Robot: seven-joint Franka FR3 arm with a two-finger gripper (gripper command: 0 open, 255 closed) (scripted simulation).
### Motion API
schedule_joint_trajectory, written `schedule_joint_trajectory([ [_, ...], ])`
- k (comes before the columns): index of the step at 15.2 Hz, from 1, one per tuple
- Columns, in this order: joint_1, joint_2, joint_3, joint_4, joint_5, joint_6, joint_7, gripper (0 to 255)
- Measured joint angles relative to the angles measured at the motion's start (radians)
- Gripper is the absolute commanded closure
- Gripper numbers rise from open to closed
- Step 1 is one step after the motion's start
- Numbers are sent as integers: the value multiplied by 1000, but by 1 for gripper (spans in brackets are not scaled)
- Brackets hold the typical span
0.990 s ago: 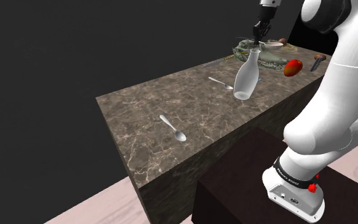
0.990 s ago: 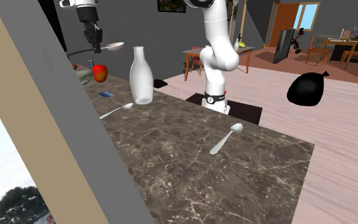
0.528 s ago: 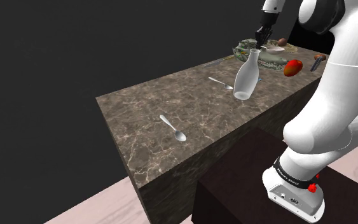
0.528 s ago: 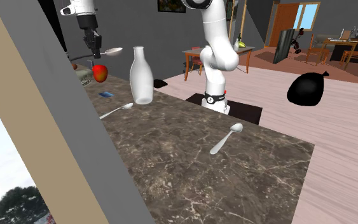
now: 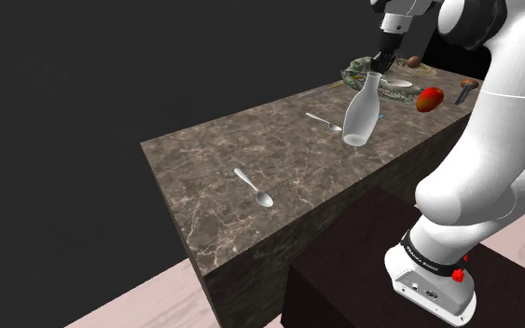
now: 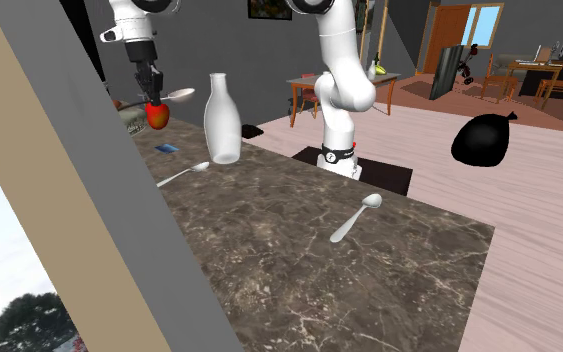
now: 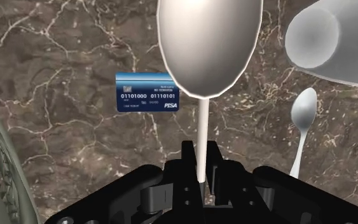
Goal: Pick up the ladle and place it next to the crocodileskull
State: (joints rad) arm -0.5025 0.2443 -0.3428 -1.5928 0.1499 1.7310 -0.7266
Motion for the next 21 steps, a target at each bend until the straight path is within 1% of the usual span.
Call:
schedule_joint_trajectory([
  [10,3,20,4,-107,11,125,-13,255],
  [21,1,64,11,-198,33,256,-34,255],
])
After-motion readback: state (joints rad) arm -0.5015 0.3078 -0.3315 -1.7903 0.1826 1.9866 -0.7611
